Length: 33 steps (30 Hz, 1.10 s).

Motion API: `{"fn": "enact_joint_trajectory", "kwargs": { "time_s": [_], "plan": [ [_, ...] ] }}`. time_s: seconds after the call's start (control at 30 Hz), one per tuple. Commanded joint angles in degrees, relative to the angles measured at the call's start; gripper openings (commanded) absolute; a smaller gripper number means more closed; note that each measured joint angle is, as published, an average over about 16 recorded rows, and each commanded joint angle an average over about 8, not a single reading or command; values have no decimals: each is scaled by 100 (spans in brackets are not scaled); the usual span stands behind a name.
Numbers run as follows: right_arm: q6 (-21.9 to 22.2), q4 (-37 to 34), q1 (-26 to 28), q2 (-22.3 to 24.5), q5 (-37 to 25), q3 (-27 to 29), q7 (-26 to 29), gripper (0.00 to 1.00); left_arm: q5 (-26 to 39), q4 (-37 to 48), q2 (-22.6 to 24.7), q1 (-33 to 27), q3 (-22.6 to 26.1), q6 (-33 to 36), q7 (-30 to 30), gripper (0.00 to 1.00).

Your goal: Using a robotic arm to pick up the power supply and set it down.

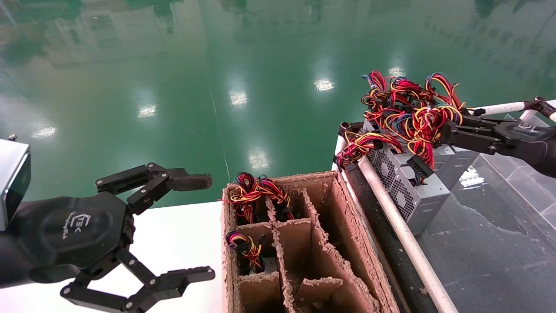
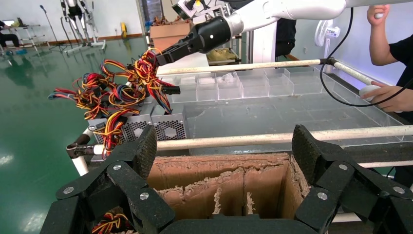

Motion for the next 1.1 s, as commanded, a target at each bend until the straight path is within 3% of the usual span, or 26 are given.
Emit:
{"fn": "enact_joint_trajectory", "kwargs": {
  "time_s": [0.03,0.8,1.1],
  "plan": [
    [-19,-23,16,-9,-18,-14,-2,99,0,0,0,0,0,0,0,100],
    [-93,-75,168,6,-238,-178,-41,100,-1,0,-1,0,1,-1,1,100],
    [-141,-158,176,117,12,-12,-55,100,-1,0,-1,0,2,-1,1,100]
  ]
}}
